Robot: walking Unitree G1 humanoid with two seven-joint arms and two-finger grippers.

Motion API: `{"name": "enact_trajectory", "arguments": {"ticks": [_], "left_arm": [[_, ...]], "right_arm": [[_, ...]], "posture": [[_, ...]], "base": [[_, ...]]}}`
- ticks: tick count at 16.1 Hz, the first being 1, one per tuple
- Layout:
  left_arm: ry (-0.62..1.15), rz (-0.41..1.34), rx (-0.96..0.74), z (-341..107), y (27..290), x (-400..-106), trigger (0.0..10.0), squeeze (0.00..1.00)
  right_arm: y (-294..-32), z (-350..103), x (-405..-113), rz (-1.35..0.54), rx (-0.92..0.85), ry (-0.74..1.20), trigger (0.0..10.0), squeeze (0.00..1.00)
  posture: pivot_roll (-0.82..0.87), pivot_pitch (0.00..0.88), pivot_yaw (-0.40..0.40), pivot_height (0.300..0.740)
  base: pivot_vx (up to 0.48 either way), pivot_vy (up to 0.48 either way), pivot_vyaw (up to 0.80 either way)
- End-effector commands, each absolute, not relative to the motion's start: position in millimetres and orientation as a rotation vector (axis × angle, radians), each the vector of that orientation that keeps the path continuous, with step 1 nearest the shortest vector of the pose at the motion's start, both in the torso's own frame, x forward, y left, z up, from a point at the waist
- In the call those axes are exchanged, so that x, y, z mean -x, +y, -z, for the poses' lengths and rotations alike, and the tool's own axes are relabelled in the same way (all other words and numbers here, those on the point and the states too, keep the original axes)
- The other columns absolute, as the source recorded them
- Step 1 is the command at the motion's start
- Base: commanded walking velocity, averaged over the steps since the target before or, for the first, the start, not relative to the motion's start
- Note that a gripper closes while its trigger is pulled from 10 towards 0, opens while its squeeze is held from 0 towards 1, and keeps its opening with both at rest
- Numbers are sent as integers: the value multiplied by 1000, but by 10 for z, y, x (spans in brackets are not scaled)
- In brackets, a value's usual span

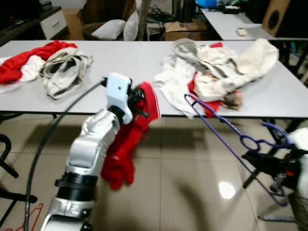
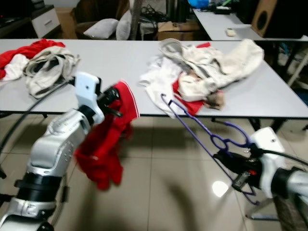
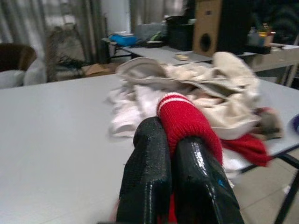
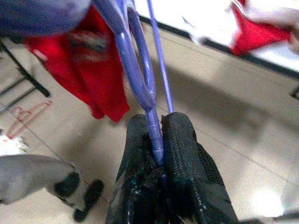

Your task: Hang hanger

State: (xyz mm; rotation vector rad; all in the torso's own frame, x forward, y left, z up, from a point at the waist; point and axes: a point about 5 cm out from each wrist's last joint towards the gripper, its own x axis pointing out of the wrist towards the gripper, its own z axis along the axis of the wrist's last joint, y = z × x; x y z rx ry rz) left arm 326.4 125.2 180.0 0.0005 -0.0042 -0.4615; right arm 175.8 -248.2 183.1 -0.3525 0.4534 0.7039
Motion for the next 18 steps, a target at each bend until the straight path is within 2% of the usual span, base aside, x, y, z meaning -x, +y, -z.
{"name": "enact_trajectory", "arguments": {"ticks": [1, 4, 9, 11, 14, 18], "left_arm": [[-26, 462, -5, -1856, 1255, -3295, 10000, 0], [-39, 480, 2, -1898, 1220, -3315, 10000, 0], [-81, 493, -6, -2066, 1236, -3461, 10000, 0], [-108, 517, -4, -2163, 1185, -3501, 10000, 0], [-159, 537, -5, -2341, 1179, -3521, 10000, 0], [-226, 619, -38, -2650, 1243, -3359, 10000, 0]], "right_arm": [[-2443, -1907, -1722, -744, 348, 442, 10000, 0], [-2384, -1897, -1671, -801, 358, 452, 10000, 0], [-2359, -1922, -1588, -923, 368, 519, 10000, 0], [-2263, -1894, -1549, -1021, 381, 552, 10000, 0], [-2196, -1879, -1679, -1069, 441, 544, 10000, 0], [-2199, -1960, -2094, -1079, 552, 485, 10000, 0]], "posture": [[-164, 0, 45, 740], [-166, 0, 53, 740], [-167, 0, 72, 740], [-171, 0, 83, 740], [-171, 0, 83, 740], [-137, 0, 49, 740]], "base": [[326, 0, -800], [325, 0, -785], [326, 0, 0], [326, 0, 0], [325, 0, 0], [326, 0, 0]]}}
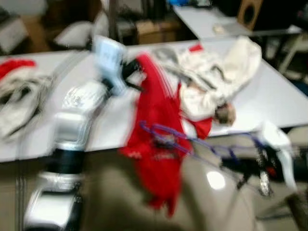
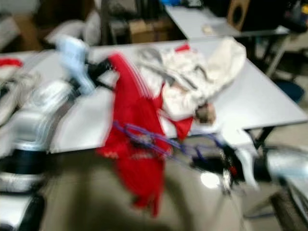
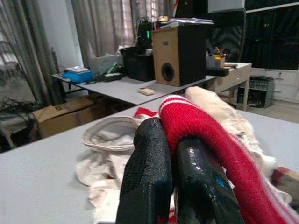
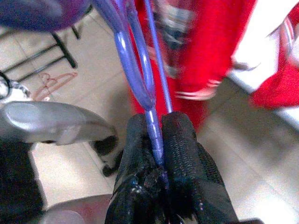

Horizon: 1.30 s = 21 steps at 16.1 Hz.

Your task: Hang hanger

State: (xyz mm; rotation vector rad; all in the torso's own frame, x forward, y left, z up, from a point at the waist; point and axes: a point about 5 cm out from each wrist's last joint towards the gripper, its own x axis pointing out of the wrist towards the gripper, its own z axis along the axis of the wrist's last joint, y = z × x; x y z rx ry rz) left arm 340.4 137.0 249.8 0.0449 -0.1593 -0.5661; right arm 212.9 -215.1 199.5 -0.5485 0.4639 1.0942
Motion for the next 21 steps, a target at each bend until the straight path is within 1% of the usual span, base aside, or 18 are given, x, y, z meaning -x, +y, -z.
{"name": "enact_trajectory", "arguments": {"ticks": [1, 4, 5, 8, 9, 11, 12, 14, 15, 16, 18, 20, 21], "left_arm": [[-239, 648, -53, -2705, 1218, -3315, 10000, 0], [-283, 668, -62, -2885, 1200, -3255, 10000, 0], [-301, 669, -65, -2960, 1202, -3242, 10000, 0], [-323, 681, -61, -3067, 1193, -3205, 10000, 0], [-326, 693, -62, -3088, 1174, -3189, 10000, 0], [-346, 723, -74, -3159, 1130, -3159, 10000, 0], [-352, 724, -72, -3180, 1128, -3156, 10000, 0], [-381, 727, -51, -3267, 1129, -3149, 10000, 0], [-419, 731, -37, -3381, 1127, -3141, 10000, 0], [-443, 726, -35, -3455, 1130, -3139, 10000, 0], [-482, 715, -21, -3564, 1134, -3140, 10000, 0], [-567, 680, -12, -3770, 1129, -3169, 10000, 0], [-586, 675, -11, -3813, 1127, -3176, 10000, 0]], "right_arm": [[-2172, -1986, -2222, -1094, 581, 468, 10000, 0], [-2082, -2033, -2523, -1154, 645, 452, 10000, 0], [-2046, -2043, -2634, -1178, 640, 443, 10000, 0], [-1991, -2036, -2833, -1202, 652, 439, 10000, 0], [-1976, -2034, -2909, -1204, 652, 442, 10000, 0], [-1993, -2045, -3118, -1159, 707, 470, 10000, 0], [-2001, -2058, -3164, -1145, 717, 473, 10000, 0], [-2029, -2160, -3375, -1042, 769, 445, 10000, 0], [-2031, -2521, -3751, -757, 791, 275, 10000, 0], [-2015, -2843, -3924, -563, 761, 104, 10000, 0], [-2001, -3224, -4013, -418, 652, -88, 10000, 0], [-2069, -3633, -4031, -240, 559, -284, 10000, 0], [-2082, -3695, -4028, -214, 542, -317, 10000, 0]], "posture": [[-130, 0, 42, 740], [-115, 0, 29, 740], [-101, 0, 17, 740], [-92, 0, 10, 740], [-90, 0, 8, 740], [-87, 0, 6, 740], [-87, 0, 6, 740], [-83, 0, 6, 740], [-76, 0, 1, 740], [-76, 0, 1, 740], [-67, 0, -5, 740], [-59, 0, -6, 740], [-57, 0, -3, 740]], "base": [[322, 0, 0], [325, 0, 0], [330, 0, 0], [325, 0, 0], [322, 0, 0], [324, 0, 0], [326, 0, 0], [324, 0, 0], [326, 0, 0], [326, 0, 0], [322, 0, 0], [326, 0, 0], [326, 0, 0]]}}
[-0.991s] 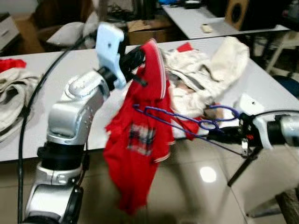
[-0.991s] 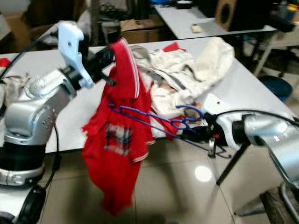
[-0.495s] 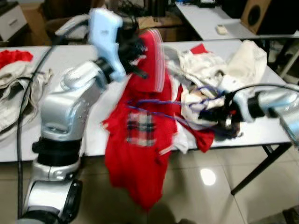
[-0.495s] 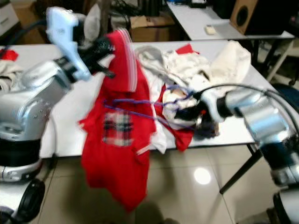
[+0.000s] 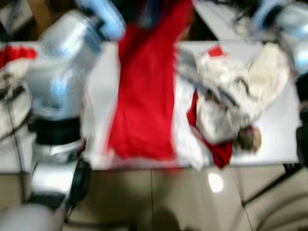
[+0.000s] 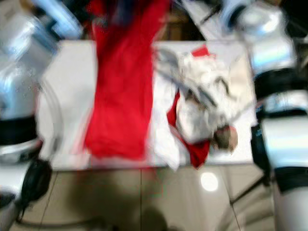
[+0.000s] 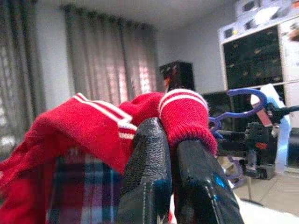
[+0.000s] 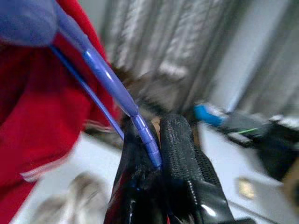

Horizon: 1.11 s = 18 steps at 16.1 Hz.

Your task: Hang hanger

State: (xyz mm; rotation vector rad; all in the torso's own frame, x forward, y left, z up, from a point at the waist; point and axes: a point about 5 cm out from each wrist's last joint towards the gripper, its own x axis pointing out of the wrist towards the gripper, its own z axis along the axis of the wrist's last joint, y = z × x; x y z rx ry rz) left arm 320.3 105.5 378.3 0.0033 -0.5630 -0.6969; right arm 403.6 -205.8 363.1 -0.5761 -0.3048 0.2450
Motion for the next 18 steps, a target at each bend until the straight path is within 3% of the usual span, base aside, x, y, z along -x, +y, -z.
{"name": "enact_trajectory", "arguments": {"ticks": [1, 2, 4, 6, 8, 11, 14, 18], "left_arm": [[-619, 670, -7, -3900, 1125, -3189, 10000, 0], [-651, 665, -3, -3995, 1123, -3197, 10000, 0], [-635, 671, -19, -3961, 1101, -3213, 10000, 0], [-544, 660, -28, -3695, 1043, -3255, 10000, 0], [-400, 644, -74, -3271, 980, -3284, 10000, 0], [-184, 631, -136, -2642, 1000, -3259, 10000, 0], [-77, 592, -196, -2327, 1062, -3258, 10000, 0], [-17, 425, -211, -2140, 1247, -3625, 10000, 0]], "right_arm": [[-2109, -3819, -4012, -163, 517, -390, 10000, 0], [-2138, -3967, -3969, -102, 509, -491, 10000, 0], [-2032, -3841, -3985, -254, 496, -474, 10000, 0], [-1816, -3088, -3917, -699, 655, -255, 10000, 0], [-1828, -2469, -3654, -900, 693, -112, 10000, 0], [-1947, -2090, -3270, -1038, 682, 22, 10000, 0], [-2075, -2029, -2866, -1129, 670, 129, 10000, 0], [-2264, -2003, -2489, -1190, 711, 314, 10000, 0]], "posture": [[-58, 0, 1, 740], [-62, 0, 11, 740], [-70, 0, 24, 740], [-75, 0, 31, 740], [-74, 0, 33, 740], [-80, 0, 38, 740], [-82, 0, 42, 740], [-85, 0, 51, 740]], "base": [[326, 0, 0], [322, 0, 0], [324, 0, 0], [319, 0, 0], [300, 0, 0], [179, 0, 0], [0, 0, 0], [0, 0, 0]]}}
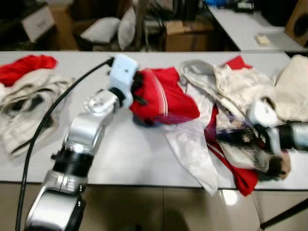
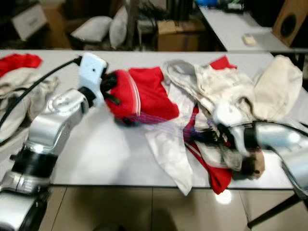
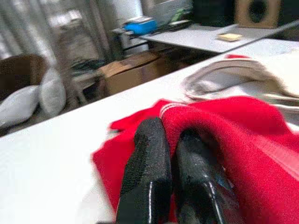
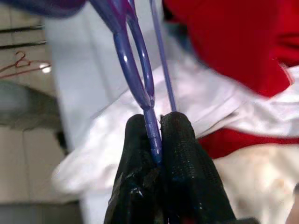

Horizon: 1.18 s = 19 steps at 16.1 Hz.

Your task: Hang hanger

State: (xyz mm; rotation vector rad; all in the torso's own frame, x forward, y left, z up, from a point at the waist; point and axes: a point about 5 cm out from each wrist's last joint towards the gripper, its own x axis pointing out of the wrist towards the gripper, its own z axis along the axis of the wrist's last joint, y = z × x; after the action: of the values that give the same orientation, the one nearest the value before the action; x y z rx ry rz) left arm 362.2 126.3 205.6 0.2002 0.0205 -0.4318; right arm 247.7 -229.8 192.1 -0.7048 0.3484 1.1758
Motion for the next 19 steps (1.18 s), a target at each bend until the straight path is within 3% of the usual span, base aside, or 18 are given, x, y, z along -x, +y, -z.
{"name": "enact_trajectory", "arguments": {"ticks": [1, 4, 7, 8, 9, 12, 13, 15, 18, 19], "left_arm": [[3, 401, -190, -2104, 1287, -3709, 10000, 0], [86, 385, -213, -1863, 1368, -3856, 10000, 0], [193, 465, -172, -1528, 1389, -3792, 10000, 0], [244, 514, -151, -1327, 1386, -3694, 10000, 561], [262, 538, -132, -1248, 1376, -3648, 10000, 996], [264, 760, -67, -1123, 1230, -3389, 10000, 1000], [244, 838, -94, -1143, 1203, -3289, 10000, 1000], [163, 1034, -302, -1313, 1164, -3001, 10000, 1000], [109, 1206, -370, -1631, 1184, -2774, 10000, 1000], [134, 1263, -392, -1757, 1264, -2692, 10000, 1000]], "right_arm": [[-2295, -2024, -2424, -1193, 723, 341, 10000, 0], [-2397, -2215, -2341, -1158, 714, 353, 10000, 0], [-2532, -2450, -2302, -1102, 655, 312, 10000, 0], [-2621, -2636, -2278, -1068, 600, 249, 10000, 0], [-2656, -2720, -2262, -1054, 578, 221, 10000, 0], [-2739, -2788, -2237, -967, 541, 187, 10000, 0], [-2738, -2712, -2238, -954, 537, 209, 10000, 0], [-2720, -2479, -2350, -853, 489, 213, 10000, 0], [-2644, -2327, -2571, -675, 423, 169, 10000, 0], [-2486, -2264, -2624, -669, 351, 150, 10000, 0]], "posture": [[-88, 0, 55, 740], [-96, 0, 69, 740], [-103, 0, 82, 740], [-106, 0, 86, 740], [-107, 0, 88, 740], [-110, 0, 95, 740], [-110, 0, 96, 740], [-107, 0, 95, 740], [-82, 0, 84, 740], [-69, 0, 78, 740]], "base": [[0, 0, 0], [0, 0, 0], [0, 0, 0], [0, 0, 0], [0, 0, 0], [0, 0, 0], [0, 0, 0], [0, 0, 0], [0, 0, 0], [0, 0, 0]]}}
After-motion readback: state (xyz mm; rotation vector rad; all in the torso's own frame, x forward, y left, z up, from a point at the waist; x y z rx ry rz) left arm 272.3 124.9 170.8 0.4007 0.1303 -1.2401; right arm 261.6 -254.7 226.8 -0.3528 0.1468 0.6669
